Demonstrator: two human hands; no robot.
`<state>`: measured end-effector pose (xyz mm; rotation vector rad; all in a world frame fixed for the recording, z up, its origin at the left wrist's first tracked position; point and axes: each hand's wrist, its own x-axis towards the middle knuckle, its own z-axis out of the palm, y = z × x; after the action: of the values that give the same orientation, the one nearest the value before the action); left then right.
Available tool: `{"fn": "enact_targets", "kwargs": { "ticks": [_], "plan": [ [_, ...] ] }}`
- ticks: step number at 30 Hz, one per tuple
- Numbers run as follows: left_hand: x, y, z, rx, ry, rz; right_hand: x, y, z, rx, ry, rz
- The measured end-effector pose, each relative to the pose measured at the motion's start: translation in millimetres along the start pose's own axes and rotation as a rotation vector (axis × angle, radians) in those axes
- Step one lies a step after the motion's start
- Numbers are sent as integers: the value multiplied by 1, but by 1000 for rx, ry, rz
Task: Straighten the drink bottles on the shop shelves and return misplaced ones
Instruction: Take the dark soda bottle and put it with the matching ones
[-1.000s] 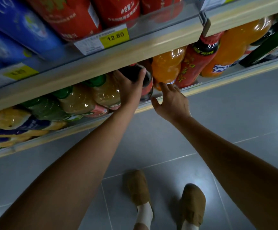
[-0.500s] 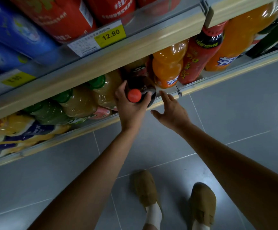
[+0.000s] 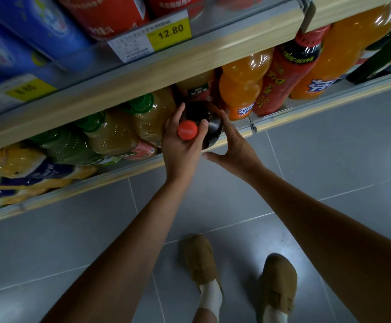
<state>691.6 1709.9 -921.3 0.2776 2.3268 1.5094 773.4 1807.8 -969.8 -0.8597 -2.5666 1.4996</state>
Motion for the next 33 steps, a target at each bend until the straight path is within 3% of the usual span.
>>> {"fn": "enact_targets", "kwargs": {
  "ticks": [5,8,17,33],
  "plan": [
    [-14,25,-20,-152,51,-142,-8,-3,-11,-120,-119,50],
    [-27,42,-36,-269,35,-285,-19,-11,-23,-123,-106,31],
    [-103,75,-75,-190,-29,-598,-111,-39,-80,-319,-272,-146],
    [-234,220,-142,-271,-69,-759,-256,-176,-185,-394,-256,-248]
  ]
}}
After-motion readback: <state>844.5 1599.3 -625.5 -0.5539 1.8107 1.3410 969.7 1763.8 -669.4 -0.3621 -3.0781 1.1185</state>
